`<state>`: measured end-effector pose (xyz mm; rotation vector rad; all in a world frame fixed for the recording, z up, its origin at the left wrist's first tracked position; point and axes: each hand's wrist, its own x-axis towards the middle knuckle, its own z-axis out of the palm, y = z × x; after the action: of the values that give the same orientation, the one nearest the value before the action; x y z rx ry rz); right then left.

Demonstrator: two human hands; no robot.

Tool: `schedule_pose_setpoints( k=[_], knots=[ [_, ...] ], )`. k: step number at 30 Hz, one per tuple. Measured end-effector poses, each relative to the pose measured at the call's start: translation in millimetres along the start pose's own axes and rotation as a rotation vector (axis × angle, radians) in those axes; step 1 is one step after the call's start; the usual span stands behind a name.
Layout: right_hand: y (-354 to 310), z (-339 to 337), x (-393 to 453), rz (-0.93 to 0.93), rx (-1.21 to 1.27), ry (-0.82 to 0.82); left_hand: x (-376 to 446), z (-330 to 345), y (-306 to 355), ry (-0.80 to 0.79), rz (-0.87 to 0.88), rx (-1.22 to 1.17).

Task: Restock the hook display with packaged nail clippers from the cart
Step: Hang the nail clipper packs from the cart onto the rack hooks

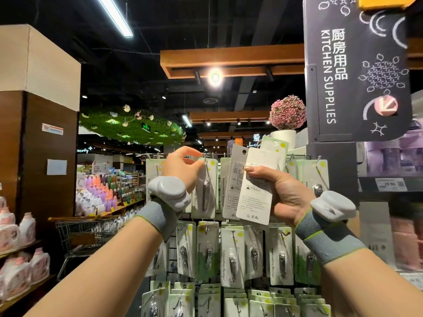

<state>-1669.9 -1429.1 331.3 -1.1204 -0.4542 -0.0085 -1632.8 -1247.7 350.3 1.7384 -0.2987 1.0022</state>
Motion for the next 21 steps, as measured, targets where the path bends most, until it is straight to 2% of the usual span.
schedule_pose_setpoints(
  k=[4,8,11,13,15,16,18,21],
  knots=[
    [2,1,1,-0.004,-0.014,-0.004,0,4,-4,0.031,0.02,0.134],
    [6,-1,2,0.008,-0.026,0.029,-4,-2,-4,0.005,0.045,0.145],
    [9,0,2,0.003,-0.02,0.04,-12,-7,2,0.099,0.214,0.287],
    [11,1,2,-0.001,0.0,0.039,-23,-8,12,0.123,0.348,0.243],
    [12,4,2,0.004,0.0,0.043,-34,-3,22,0.009,0.386,0.155],
    [12,4,1,0.007,0.011,0.038,-38,0,26,-0.082,0.351,0.124],
    [13,8,-1,0.021,0.019,0.008,-40,6,29,-0.248,0.205,0.049],
    [13,7,-4,0.015,0.025,0.011,-44,8,28,-0.372,0.041,-0.133]
  ],
)
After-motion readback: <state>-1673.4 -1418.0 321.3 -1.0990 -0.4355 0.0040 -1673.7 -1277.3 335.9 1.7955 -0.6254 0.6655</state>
